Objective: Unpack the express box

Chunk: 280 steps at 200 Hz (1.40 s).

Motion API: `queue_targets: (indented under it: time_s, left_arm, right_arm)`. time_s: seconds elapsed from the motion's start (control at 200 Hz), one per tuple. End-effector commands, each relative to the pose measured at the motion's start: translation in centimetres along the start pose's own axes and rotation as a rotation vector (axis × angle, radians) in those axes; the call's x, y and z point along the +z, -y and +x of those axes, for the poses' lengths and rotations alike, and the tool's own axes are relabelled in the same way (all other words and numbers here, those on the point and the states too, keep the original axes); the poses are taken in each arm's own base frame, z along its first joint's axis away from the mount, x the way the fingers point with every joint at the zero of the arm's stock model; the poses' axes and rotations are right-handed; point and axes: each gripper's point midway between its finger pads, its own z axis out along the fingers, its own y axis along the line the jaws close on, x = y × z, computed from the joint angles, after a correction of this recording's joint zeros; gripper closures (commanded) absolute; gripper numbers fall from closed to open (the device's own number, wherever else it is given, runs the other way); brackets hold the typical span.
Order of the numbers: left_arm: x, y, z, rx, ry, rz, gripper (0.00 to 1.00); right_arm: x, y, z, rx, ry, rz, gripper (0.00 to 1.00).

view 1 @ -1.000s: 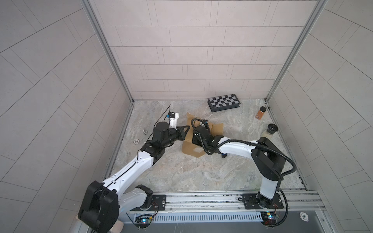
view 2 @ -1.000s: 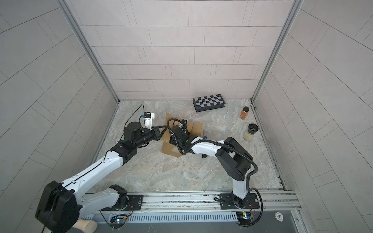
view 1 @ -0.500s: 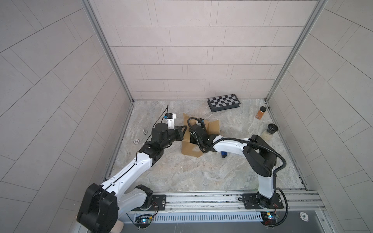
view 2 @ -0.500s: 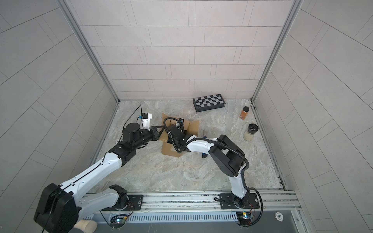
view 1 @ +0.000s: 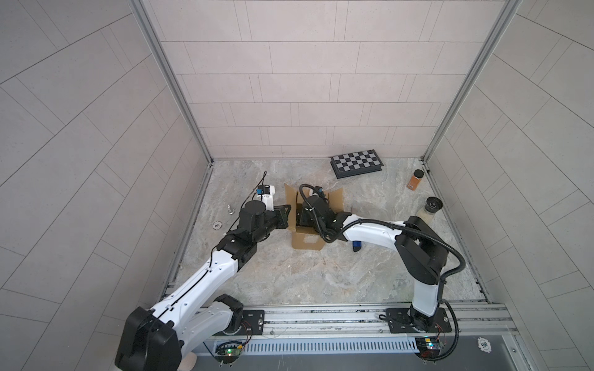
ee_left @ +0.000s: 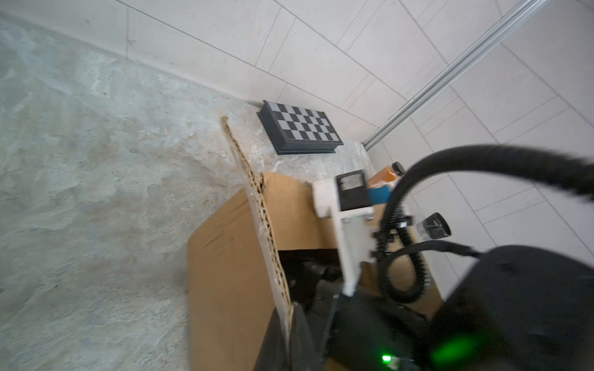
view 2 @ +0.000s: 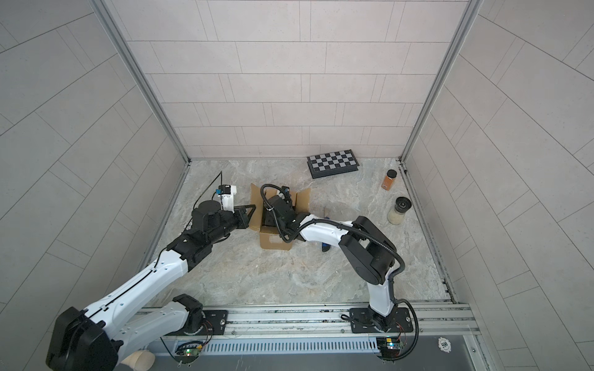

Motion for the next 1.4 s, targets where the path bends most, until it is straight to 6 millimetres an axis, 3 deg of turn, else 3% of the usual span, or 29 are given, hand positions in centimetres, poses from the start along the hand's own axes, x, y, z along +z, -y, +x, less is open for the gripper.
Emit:
queue_targets:
  time_s: [0.0, 0.08, 0.25, 0.431, 0.481, 0.631, 0.721, 0.811, 0.996, 1.397]
  left_arm:
    - [-0.5, -1.2, -0.6, 0.028, 0.015, -0.091, 1.0]
    - [-0.7, -1.5, -0.8, 0.027, 0.019, -0.114, 1.0]
    - [-0.9, -1.7, -1.2, 0.028, 0.024, -0.141, 1.0]
    - [-1.1, -1.6, -1.4, 0.025, 0.035, -0.135, 1.0]
    - [-1.0, -1.3, -1.5, 0.023, 0.036, -0.123, 1.0]
    - [-1.1, -0.8, -1.8, 0.017, 0.046, -0.103, 1.0]
    - [-1.0, -0.6, -1.9, 0.009, 0.049, -0.091, 1.0]
    - [-1.0, -0.3, -2.0, -0.005, 0.058, -0.07, 1.0]
    - [-0.9, 0.4, -2.1, -0.026, 0.071, -0.024, 1.0]
    - [-0.5, 1.3, -1.6, -0.069, 0.078, 0.048, 1.0]
  right_arm:
    - [-4.6, -3.3, -4.0, -0.056, 0.065, -0.091, 1.0]
    - [-7.0, -4.9, -5.7, -0.09, 0.111, -0.147, 1.0]
    - [-10.7, -6.5, -7.7, -0.106, 0.166, -0.211, 1.0]
    - [-12.1, -6.3, -8.3, -0.155, 0.178, -0.191, 1.0]
    - [-11.5, -5.8, -7.5, -0.191, 0.127, -0.153, 1.0]
    - [-8.1, -3.6, -3.1, -0.24, -0.043, -0.067, 0.82]
    - [-6.2, -1.6, -1.3, -0.268, -0.092, 0.013, 0.63]
    - [-4.5, 0.2, 0.1, -0.287, -0.125, 0.083, 0.52]
    - [-1.3, 2.6, 1.8, -0.289, -0.148, 0.193, 0.41]
    - [4.1, 5.9, 5.2, -0.213, -0.239, 0.357, 0.3]
